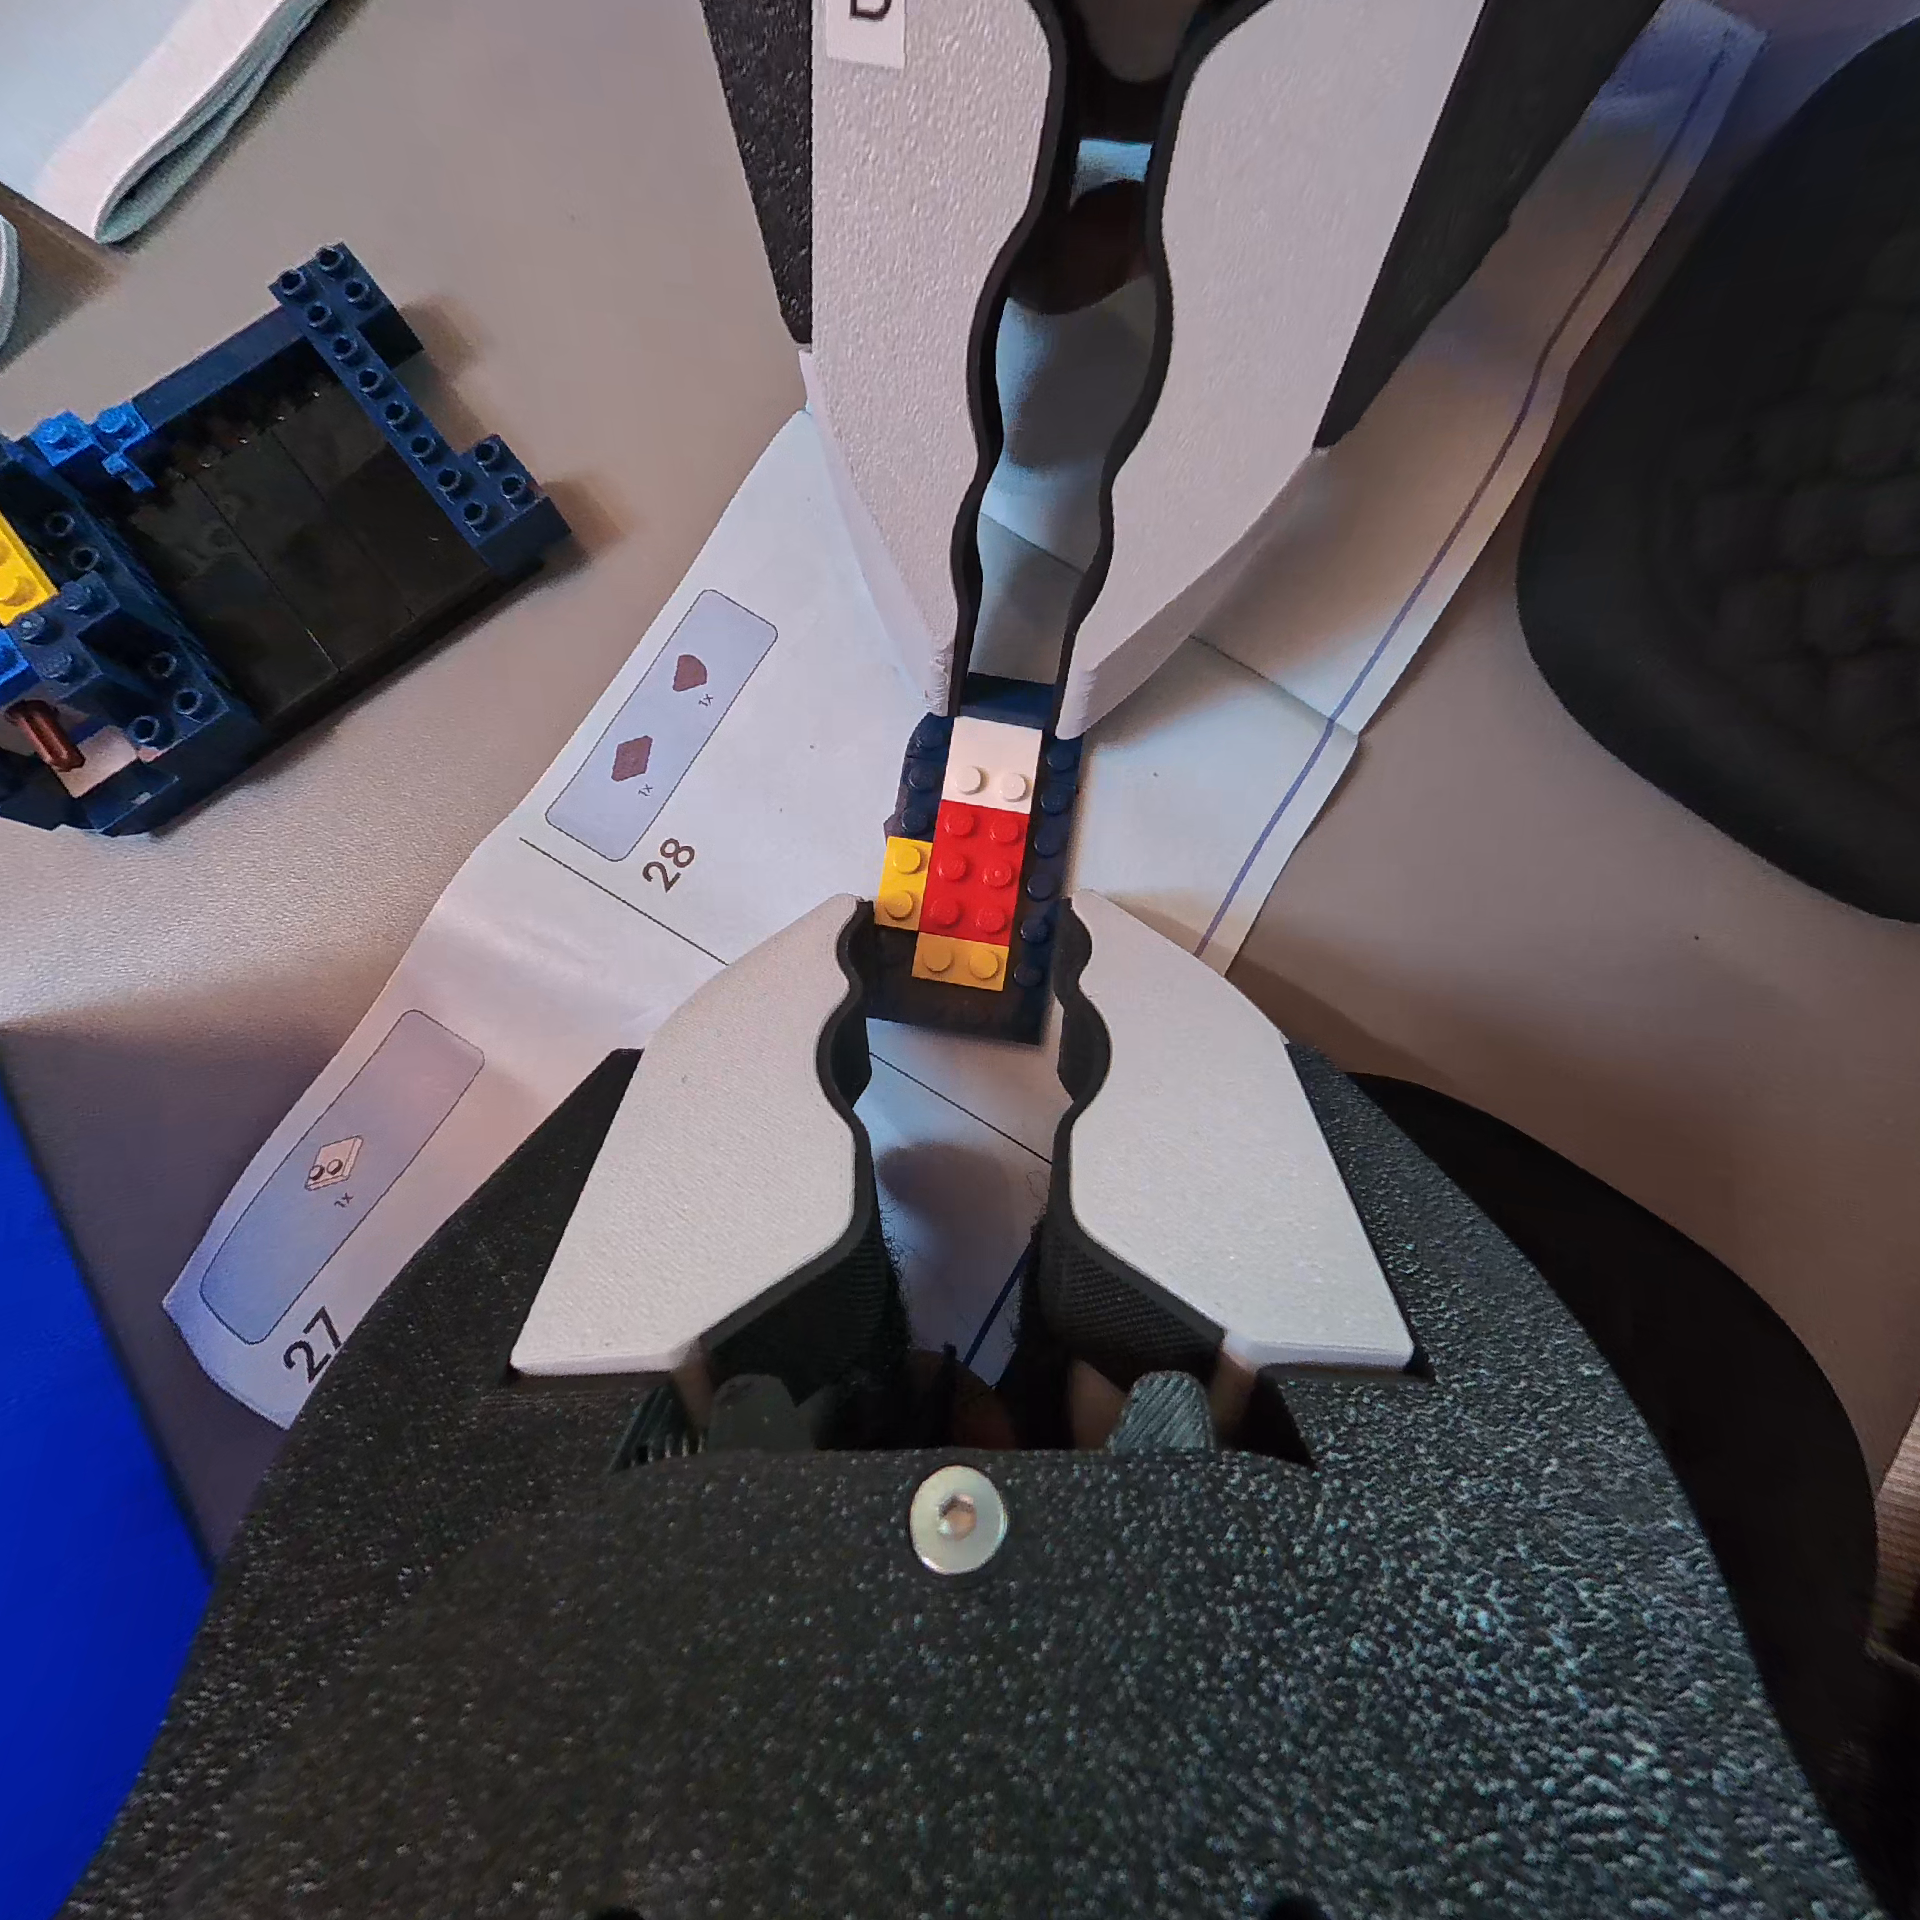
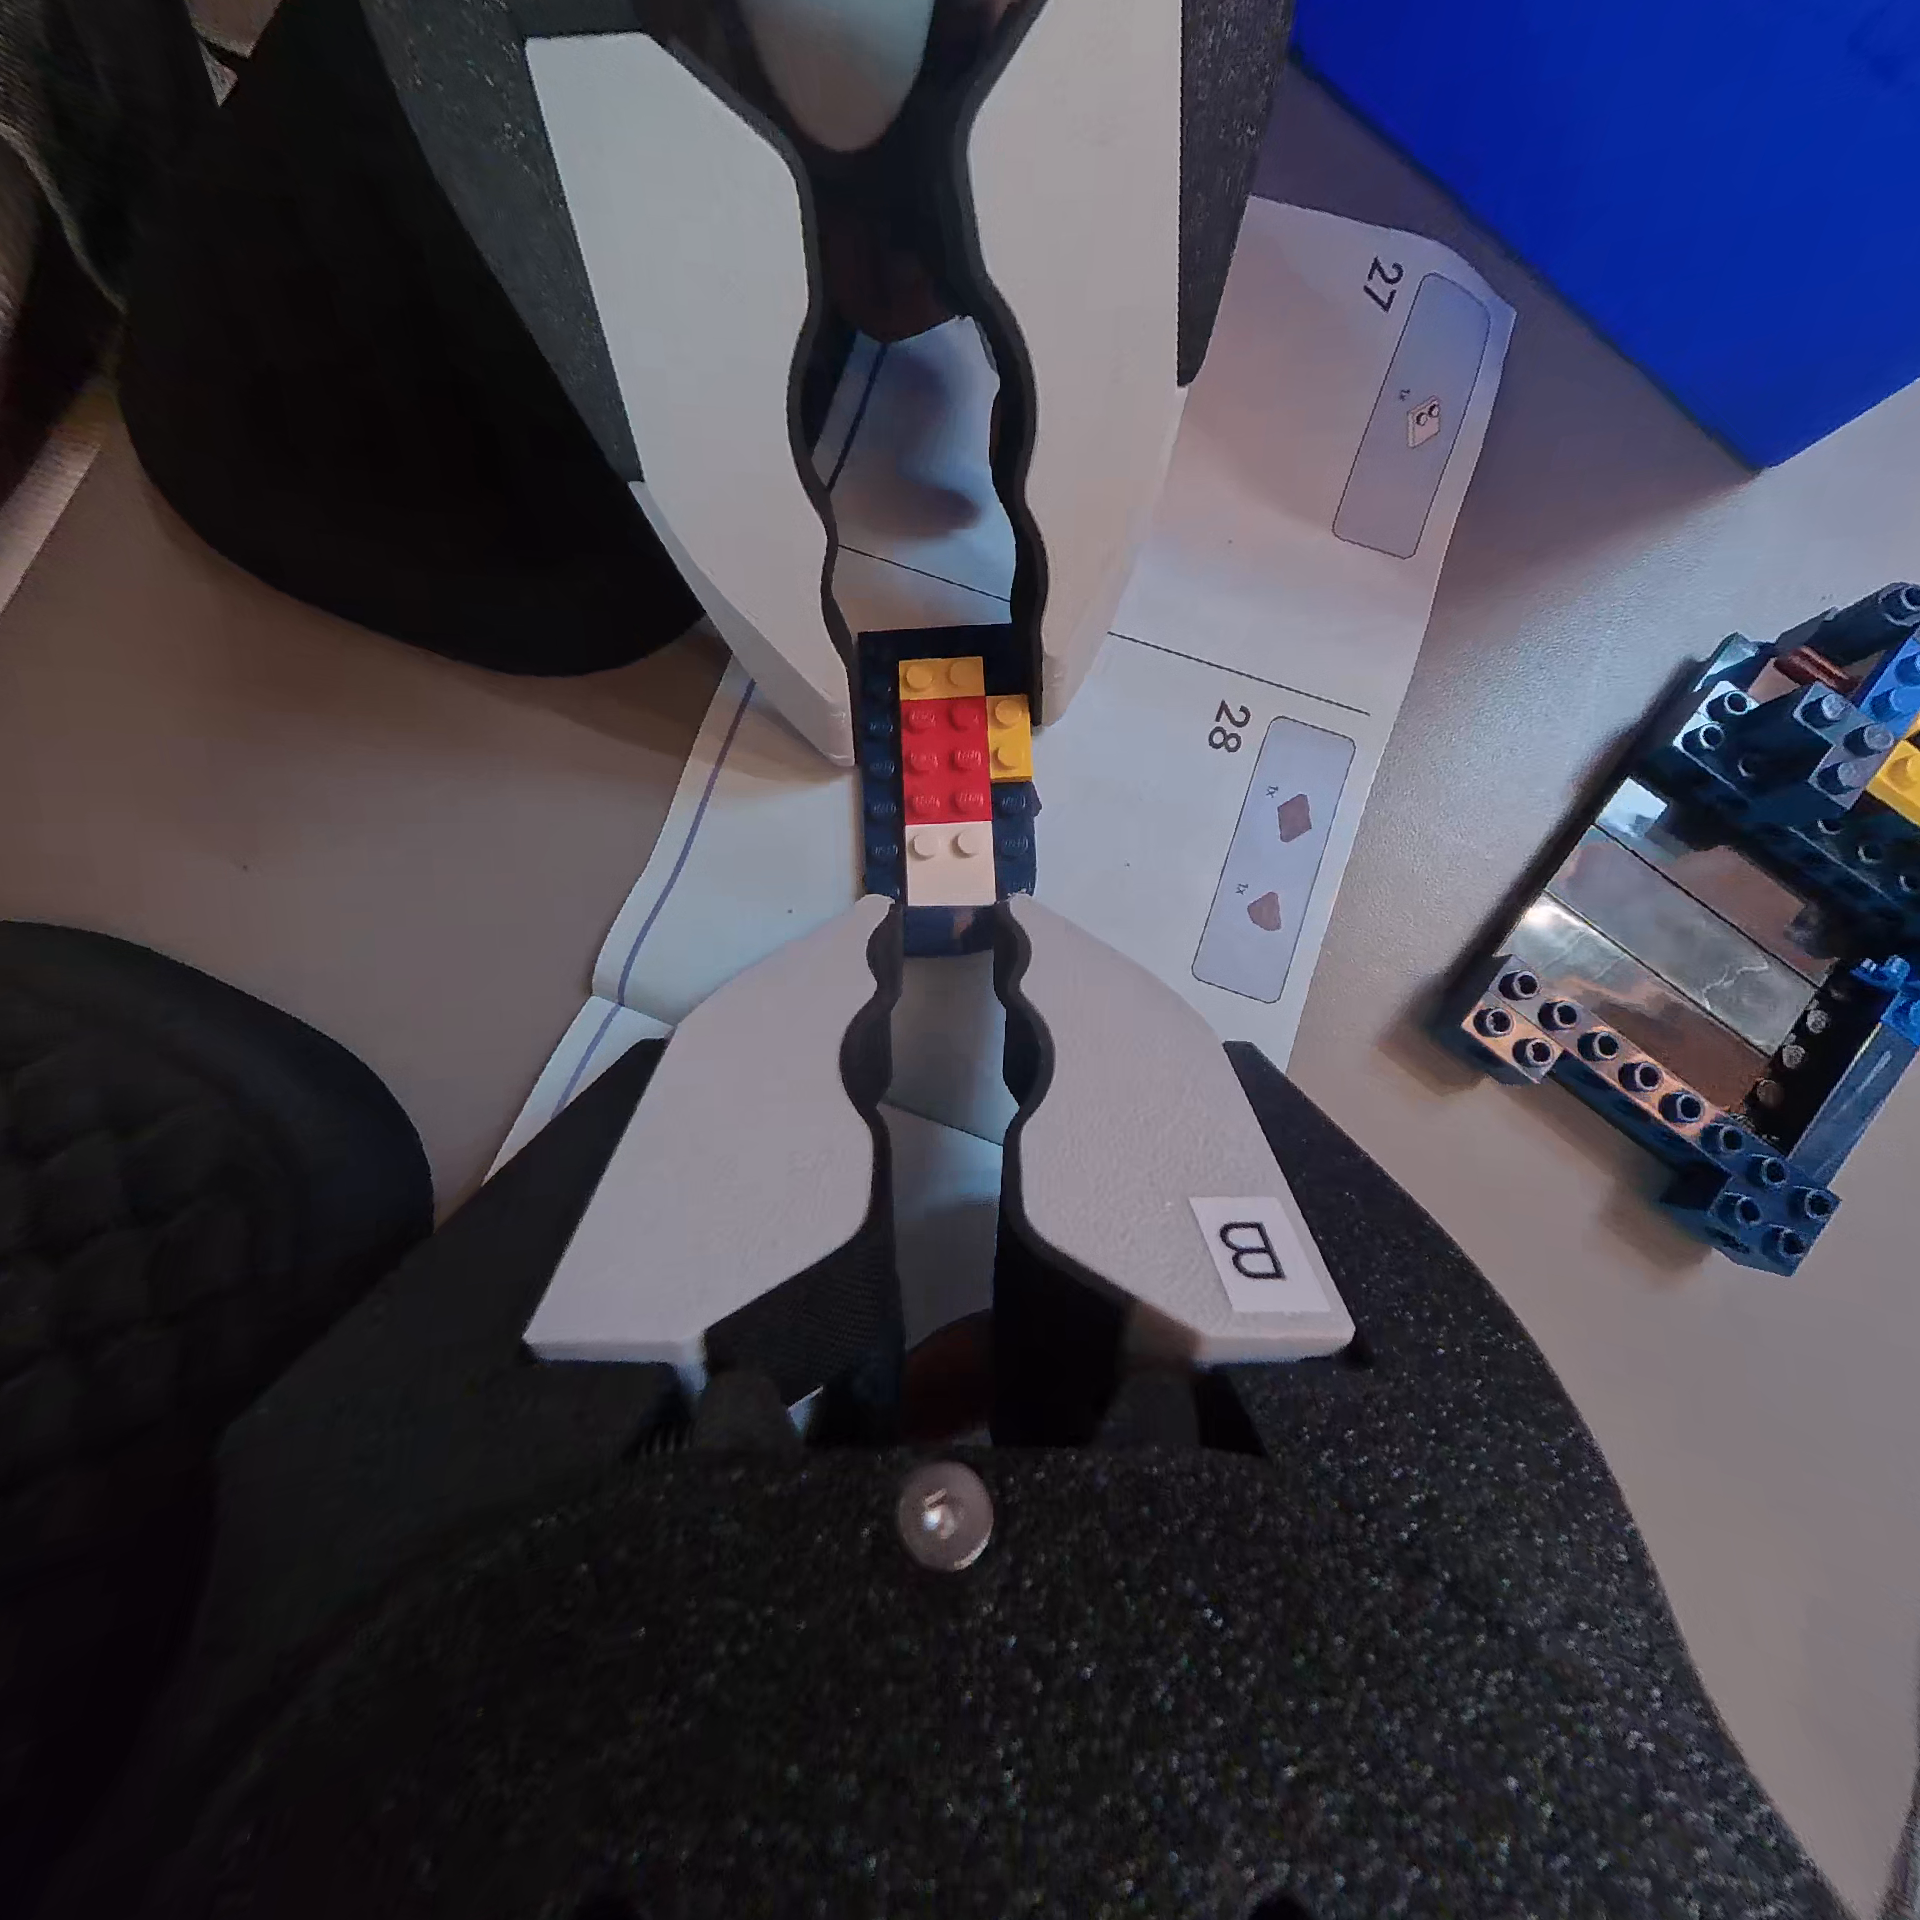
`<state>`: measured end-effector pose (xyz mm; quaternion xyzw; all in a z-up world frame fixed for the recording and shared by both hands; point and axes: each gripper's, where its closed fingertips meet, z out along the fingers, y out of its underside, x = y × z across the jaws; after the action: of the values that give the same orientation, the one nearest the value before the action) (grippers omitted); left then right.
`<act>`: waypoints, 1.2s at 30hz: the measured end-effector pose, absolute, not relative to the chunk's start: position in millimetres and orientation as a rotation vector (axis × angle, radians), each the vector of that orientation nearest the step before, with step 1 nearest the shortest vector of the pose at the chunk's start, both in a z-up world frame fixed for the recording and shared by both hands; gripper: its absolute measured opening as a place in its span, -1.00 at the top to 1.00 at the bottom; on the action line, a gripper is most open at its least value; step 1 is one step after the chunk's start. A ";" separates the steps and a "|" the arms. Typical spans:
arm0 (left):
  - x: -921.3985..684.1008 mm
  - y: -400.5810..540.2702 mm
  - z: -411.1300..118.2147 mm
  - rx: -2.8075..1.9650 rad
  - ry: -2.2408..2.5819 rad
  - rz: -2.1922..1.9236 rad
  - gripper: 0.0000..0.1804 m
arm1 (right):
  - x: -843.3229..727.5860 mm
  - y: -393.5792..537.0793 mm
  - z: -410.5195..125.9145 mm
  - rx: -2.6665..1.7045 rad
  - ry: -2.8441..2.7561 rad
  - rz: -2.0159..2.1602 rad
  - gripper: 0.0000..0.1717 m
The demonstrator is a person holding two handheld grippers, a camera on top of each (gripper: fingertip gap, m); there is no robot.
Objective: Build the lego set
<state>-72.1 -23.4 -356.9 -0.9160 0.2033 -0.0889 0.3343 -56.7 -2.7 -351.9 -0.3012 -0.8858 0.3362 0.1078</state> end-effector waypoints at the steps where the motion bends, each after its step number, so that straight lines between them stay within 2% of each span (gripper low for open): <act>1: -72.2 -23.4 -356.9 -2.391 0.531 -0.232 0.64 | -56.6 -2.8 -351.8 -0.886 -2.605 0.999 0.81; 6: -72.4 -23.3 -356.9 -2.390 0.531 -0.232 0.64 | -57.7 -3.7 -351.6 -0.891 -2.584 1.041 0.79; 9: -72.5 -23.3 -356.9 -2.390 0.530 -0.233 0.64 | -60.0 -2.2 -347.8 -0.901 -2.542 1.079 0.70; 19: -72.3 -23.6 -356.8 -2.389 0.531 -0.244 0.63 | -52.7 9.8 -351.5 -0.825 -2.504 1.145 0.70; 22: -72.0 -23.9 -356.5 -2.389 0.532 -0.253 0.64 | -54.1 7.6 -356.2 -0.790 -2.526 1.113 0.82; 27: -79.4 -18.3 -331.4 -2.266 0.391 -0.294 0.58 | -54.0 8.3 -340.9 -0.734 -2.441 1.125 0.82; 32: -73.6 -14.1 -278.8 -1.952 0.104 -0.689 0.59 | -66.0 3.3 -273.5 -0.605 -2.050 1.192 0.82; 36: -59.8 -11.7 -240.5 -1.650 -0.100 -1.159 0.72 | -67.4 -9.5 -232.1 -0.472 -1.837 1.117 0.82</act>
<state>-59.8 -11.7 -240.5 -0.6917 -0.0420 -0.4861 0.5324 -67.4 -9.5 -232.1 -0.1911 -0.7441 0.4523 0.4529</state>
